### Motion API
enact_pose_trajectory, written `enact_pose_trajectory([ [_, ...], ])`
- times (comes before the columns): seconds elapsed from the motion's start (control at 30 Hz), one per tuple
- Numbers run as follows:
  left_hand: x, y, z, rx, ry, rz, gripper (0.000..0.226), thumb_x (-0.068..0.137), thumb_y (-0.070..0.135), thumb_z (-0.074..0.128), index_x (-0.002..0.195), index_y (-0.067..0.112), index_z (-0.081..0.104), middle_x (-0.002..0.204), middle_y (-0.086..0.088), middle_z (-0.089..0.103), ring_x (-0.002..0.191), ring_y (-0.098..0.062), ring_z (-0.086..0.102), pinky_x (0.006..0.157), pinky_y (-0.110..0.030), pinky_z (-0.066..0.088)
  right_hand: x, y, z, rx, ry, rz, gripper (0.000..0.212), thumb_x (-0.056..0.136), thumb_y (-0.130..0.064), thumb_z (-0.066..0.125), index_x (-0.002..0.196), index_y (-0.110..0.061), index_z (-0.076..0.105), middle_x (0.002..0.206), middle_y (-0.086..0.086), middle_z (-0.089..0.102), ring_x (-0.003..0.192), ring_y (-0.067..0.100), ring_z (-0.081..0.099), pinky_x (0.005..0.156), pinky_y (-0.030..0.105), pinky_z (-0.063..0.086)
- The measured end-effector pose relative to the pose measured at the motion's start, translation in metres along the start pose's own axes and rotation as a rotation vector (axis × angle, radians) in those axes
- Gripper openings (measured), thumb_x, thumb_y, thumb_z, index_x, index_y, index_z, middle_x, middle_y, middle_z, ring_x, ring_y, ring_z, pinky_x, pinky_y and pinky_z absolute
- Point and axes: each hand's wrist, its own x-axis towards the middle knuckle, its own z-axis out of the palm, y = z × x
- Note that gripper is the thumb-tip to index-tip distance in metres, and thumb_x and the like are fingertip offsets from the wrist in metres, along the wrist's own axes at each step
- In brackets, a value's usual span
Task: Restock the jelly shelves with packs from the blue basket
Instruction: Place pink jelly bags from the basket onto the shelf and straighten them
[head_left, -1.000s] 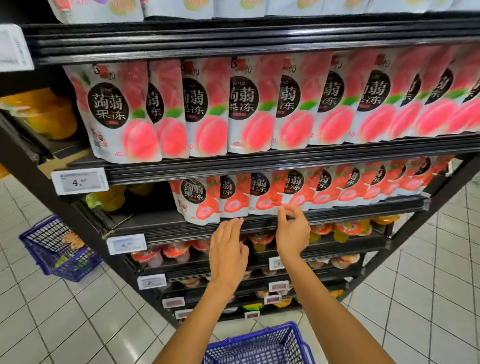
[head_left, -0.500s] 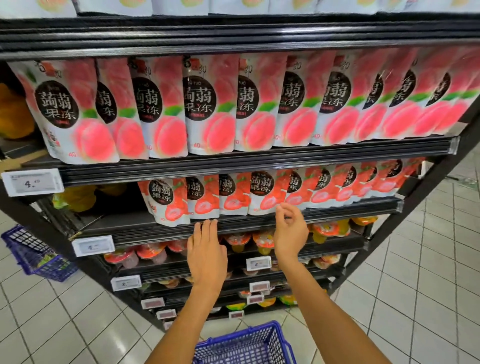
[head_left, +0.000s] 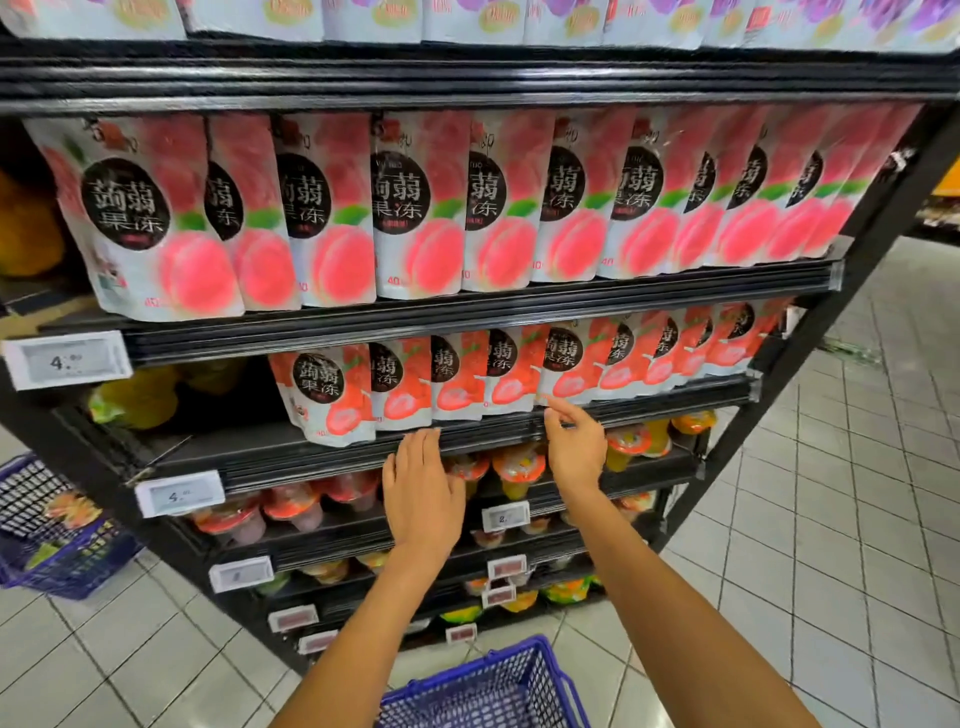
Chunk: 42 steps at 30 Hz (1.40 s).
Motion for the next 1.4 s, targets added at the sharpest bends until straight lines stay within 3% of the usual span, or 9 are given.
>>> enact_pose_trajectory([
  [0.1,0.001,0.01,0.0,-0.117,-0.019,0.08,0.058,0.094,0.017,0.05,0.149,0.018,0.033,0.154,0.001,0.036,0.144,-0.018,0.029,0.12,-0.035,0.02,0.006,0.005,-0.012,0.028,0.113,0.037,0.017,0.096,-0.019,0.06,0.109,-0.015,0.07,0.075,-0.008,0.064,0.062,0.005,0.055,0.073,0.039,0.054],
  [0.27,0.012,0.039,0.007,-0.119,-0.049,0.187,0.057,0.095,0.017,0.05,0.149,0.022,0.034,0.152,0.004,0.039,0.144,-0.017,0.028,0.12,-0.037,0.017,0.028,0.005,-0.026,0.028,0.08,0.084,0.034,0.097,-0.021,0.059,0.131,-0.016,0.057,0.087,0.012,0.069,0.079,0.028,0.066,0.074,0.042,0.054],
  [0.4,0.02,0.065,0.021,-0.051,-0.069,0.216,0.054,0.093,0.02,0.05,0.146,0.024,0.04,0.148,0.007,0.044,0.139,-0.019,0.033,0.12,-0.038,0.019,0.037,0.007,-0.026,-0.058,0.009,0.051,0.036,0.098,-0.026,0.057,0.133,-0.018,0.058,0.109,0.006,0.07,0.086,0.021,0.065,0.075,0.035,0.051],
  [0.57,0.025,0.088,0.038,-0.014,0.008,0.133,0.051,0.086,0.017,0.057,0.137,0.02,0.051,0.137,0.002,0.053,0.131,-0.024,0.042,0.115,-0.041,0.029,0.042,0.016,-0.028,-0.138,0.026,-0.023,0.024,0.098,-0.032,0.055,0.118,-0.028,0.067,0.085,0.001,0.073,0.071,0.018,0.065,0.068,0.037,0.054],
  [0.73,0.026,0.105,0.054,-0.069,0.07,0.178,0.05,0.08,0.008,0.062,0.128,0.017,0.058,0.127,-0.001,0.059,0.122,-0.025,0.049,0.112,-0.041,0.033,0.062,0.032,-0.05,0.041,0.121,0.0,0.025,0.098,-0.028,0.057,0.119,-0.015,0.061,0.097,0.004,0.066,0.08,0.023,0.063,0.073,0.045,0.055],
  [1.0,0.026,0.128,0.088,-0.04,0.138,0.146,0.053,0.076,0.007,0.066,0.127,0.016,0.057,0.127,-0.004,0.055,0.124,-0.027,0.045,0.111,-0.046,0.037,0.1,0.043,-0.078,0.09,0.111,-0.013,0.015,0.094,-0.024,0.065,0.104,-0.014,0.069,0.085,-0.005,0.068,0.072,-0.002,0.062,0.063,0.009,0.047],
  [1.1,0.026,0.127,0.097,-0.018,0.174,0.134,0.056,0.074,0.004,0.066,0.128,0.016,0.055,0.129,-0.005,0.055,0.125,-0.028,0.043,0.113,-0.046,0.034,0.105,0.045,-0.079,0.071,0.058,-0.047,0.015,0.093,-0.026,0.066,0.101,-0.016,0.072,0.088,-0.001,0.073,0.078,0.015,0.068,0.07,0.026,0.053],
  [1.3,0.027,0.128,0.109,-0.001,0.219,0.092,0.055,0.075,0.004,0.065,0.128,0.017,0.054,0.131,-0.006,0.054,0.128,-0.032,0.043,0.117,-0.046,0.029,0.115,0.054,-0.097,0.142,0.117,-0.056,0.011,0.092,-0.03,0.067,0.099,-0.023,0.072,0.082,-0.012,0.07,0.071,0.002,0.063,0.063,0.016,0.047],
  [1.4,0.028,0.132,0.113,-0.003,0.247,0.067,0.054,0.074,0.002,0.065,0.126,0.015,0.053,0.128,-0.007,0.054,0.126,-0.033,0.043,0.115,-0.048,0.031,0.129,0.054,-0.111,0.223,0.216,-0.017,0.017,0.094,-0.024,0.065,0.11,-0.019,0.065,0.097,-0.005,0.067,0.08,0.011,0.062,0.072,0.03,0.053],
])
